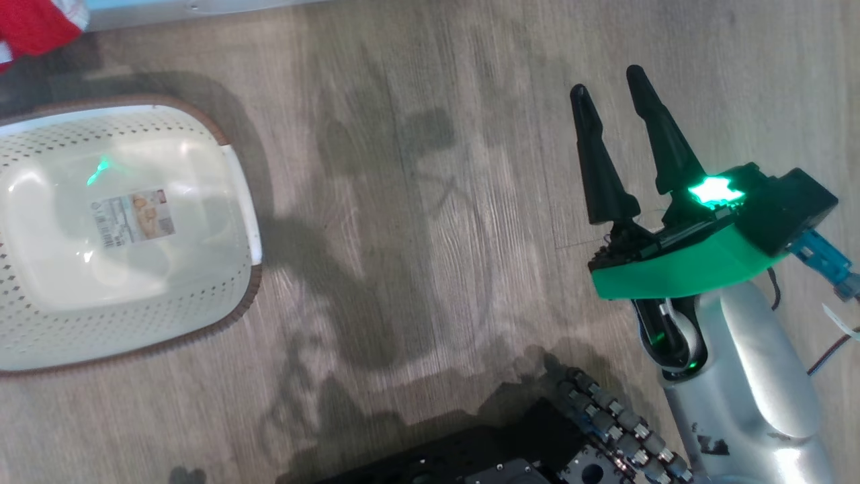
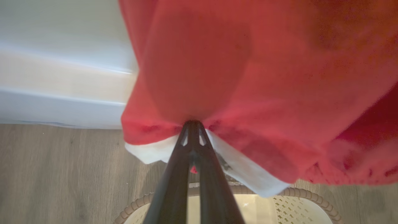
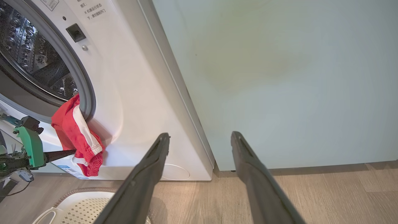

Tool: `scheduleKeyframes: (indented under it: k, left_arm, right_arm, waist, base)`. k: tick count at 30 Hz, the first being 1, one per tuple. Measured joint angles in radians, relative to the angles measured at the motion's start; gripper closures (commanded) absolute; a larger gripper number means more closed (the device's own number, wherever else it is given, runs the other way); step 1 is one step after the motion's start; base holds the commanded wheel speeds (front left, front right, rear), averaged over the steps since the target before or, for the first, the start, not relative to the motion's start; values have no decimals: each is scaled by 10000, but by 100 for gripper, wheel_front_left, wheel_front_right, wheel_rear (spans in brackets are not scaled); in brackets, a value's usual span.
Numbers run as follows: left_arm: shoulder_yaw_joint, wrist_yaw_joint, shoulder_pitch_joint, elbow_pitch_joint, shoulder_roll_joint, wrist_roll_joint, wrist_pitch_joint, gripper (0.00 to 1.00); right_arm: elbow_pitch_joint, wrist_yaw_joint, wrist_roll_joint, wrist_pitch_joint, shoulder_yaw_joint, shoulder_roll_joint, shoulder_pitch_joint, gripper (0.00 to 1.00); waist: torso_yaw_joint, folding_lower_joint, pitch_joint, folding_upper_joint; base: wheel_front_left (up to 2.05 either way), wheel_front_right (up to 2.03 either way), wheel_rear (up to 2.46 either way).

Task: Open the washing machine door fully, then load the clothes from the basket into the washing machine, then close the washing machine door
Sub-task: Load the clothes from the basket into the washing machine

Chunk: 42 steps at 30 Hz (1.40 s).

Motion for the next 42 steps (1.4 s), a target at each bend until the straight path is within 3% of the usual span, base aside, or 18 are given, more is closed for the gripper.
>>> scheduleKeyframes:
  k: [8, 15, 16, 17, 22, 31, 37, 42]
  left_arm:
    - [-107, 17, 593, -846, -174, -123, -512, 100]
    - [167, 265, 2325, -2663, -654, -554, -1507, 100]
    - [203, 345, 2603, -3024, -746, -602, -1712, 54]
    - [232, 403, 2885, -3417, -842, -692, -1914, 0]
    - [433, 633, 4243, -5419, -1283, -832, -2794, 0]
    - [558, 982, 5883, -8065, -1921, -330, -3126, 0]
    - [823, 869, 6412, -9323, -2280, 514, -3172, 0]
    - [886, 685, 7210, -9553, -2491, 1112, -3173, 0]
  right_arm:
    - [2, 0, -38, 0, -184, 0, 12, 0]
    - [31, 0, -224, -27, -366, -2, 84, 0]
    - [50, 0, -268, -27, -408, -4, 93, 0]
    - [73, 0, -316, -27, -470, -4, 108, 0]
    - [194, 0, -481, -27, -617, -8, 342, 0]
    - [353, 0, -888, 77, -1007, -10, 628, 0]
    - [336, 0, -1005, 295, -1262, -12, 1125, 0]
    - [282, 0, -1099, 523, -1452, -10, 1537, 0]
  waist:
    - [516, 0, -280, 0]
    - [971, -1, -721, 0]
    - [1034, -1, -795, 0]
    - [1098, -1, -873, 0]
    - [1412, -1, -1283, 0]
    - [1881, -1, -2296, 1]
    - [2099, -1, -2975, 1]
    - [2264, -1, -3693, 1]
  base:
    - [0, 0, 0]
    - [0, 0, 0]
    - [0, 0, 0]
    - [0, 0, 0]
    - [0, 0, 0]
    - [0, 0, 0]
    - [0, 0, 0]
    - [0, 0, 0]
